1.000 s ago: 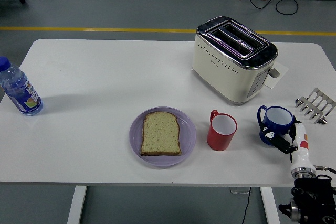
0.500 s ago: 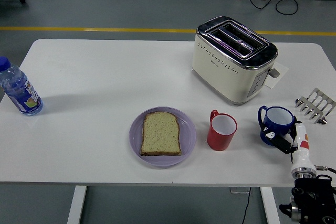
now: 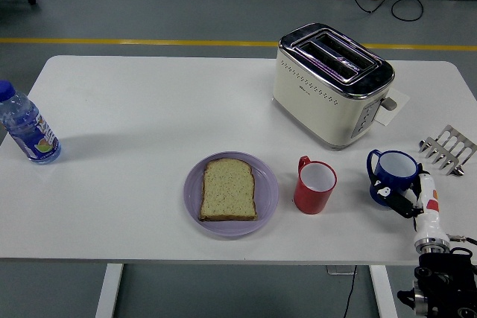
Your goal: Pick up the cup,pour liquid into bread,place the cup on the desk
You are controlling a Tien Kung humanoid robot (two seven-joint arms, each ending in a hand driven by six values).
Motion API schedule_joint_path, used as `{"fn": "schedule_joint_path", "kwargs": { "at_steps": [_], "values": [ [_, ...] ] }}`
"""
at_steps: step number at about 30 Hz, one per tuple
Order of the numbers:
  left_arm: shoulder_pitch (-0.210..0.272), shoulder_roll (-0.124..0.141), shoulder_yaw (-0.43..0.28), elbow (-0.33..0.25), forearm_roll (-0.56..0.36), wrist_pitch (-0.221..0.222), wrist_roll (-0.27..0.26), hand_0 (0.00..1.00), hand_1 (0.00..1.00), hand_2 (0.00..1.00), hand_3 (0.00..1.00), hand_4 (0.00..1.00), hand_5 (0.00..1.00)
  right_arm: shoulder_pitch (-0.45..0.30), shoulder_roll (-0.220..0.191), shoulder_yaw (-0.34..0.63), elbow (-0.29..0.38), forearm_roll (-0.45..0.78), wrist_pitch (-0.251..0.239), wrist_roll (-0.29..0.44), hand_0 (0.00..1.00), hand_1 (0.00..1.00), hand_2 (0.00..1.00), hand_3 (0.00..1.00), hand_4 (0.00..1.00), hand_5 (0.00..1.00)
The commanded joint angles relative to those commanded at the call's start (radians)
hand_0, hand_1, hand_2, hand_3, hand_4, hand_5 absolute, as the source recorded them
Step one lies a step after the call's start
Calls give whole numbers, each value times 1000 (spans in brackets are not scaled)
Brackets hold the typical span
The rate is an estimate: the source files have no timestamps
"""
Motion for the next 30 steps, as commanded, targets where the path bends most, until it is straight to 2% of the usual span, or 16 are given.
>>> {"fn": "schedule_joint_path", "kwargs": {
  "at_steps": [5, 6, 11, 12, 17, 18, 23, 24, 29, 30],
  "values": [
    [2, -1, 3, 0, -1, 0, 0, 633, 642, 651, 503, 240, 862, -3, -1, -2, -1, -16, -4, 3, 716, 578, 706, 838, 783, 13],
    [3, -1, 4, 0, 0, 0, 0, 633, 641, 651, 503, 240, 862, -4, -1, -2, -1, -19, -5, 3, 803, 621, 748, 856, 812, 6],
    [5, -2, 9, 0, -2, 0, 0, 633, 641, 651, 503, 240, 862, -6, -2, -2, -1, -26, -9, 11, 803, 621, 748, 856, 812, 6],
    [5, -2, 11, 0, -3, 0, 0, 633, 641, 651, 503, 240, 863, -6, -2, -2, -1, -28, -8, 12, 837, 656, 789, 908, 822, 8],
    [7, -2, 13, 0, -2, 0, 1, 633, 641, 651, 503, 240, 863, -8, -3, -1, -3, -38, -8, 9, 837, 656, 789, 908, 822, 8],
    [7, -2, 13, 0, -2, 0, 1, 633, 641, 650, 503, 240, 862, -8, -3, -1, -3, -39, -8, 9, 884, 705, 855, 945, 823, 2],
    [8, -2, 15, 1, -3, 0, 1, 633, 641, 650, 503, 240, 862, -10, -3, 0, -4, -47, -4, 6, 884, 705, 855, 945, 823, 2],
    [9, -3, 15, 1, -4, 0, 1, 633, 641, 651, 504, 240, 863, -10, -3, 1, -4, -49, -5, 7, 908, 764, 920, 972, 841, 2],
    [10, -3, 17, 1, -3, -1, 1, 633, 641, 651, 504, 240, 863, -11, -3, 3, -4, -55, -10, 9, 908, 764, 920, 972, 841, 2],
    [9, -3, 16, 1, -3, -1, 1, 633, 641, 651, 504, 240, 862, -10, -3, 4, -4, -55, -10, 8, 924, 793, 935, 996, 865, 10]
  ]
}}
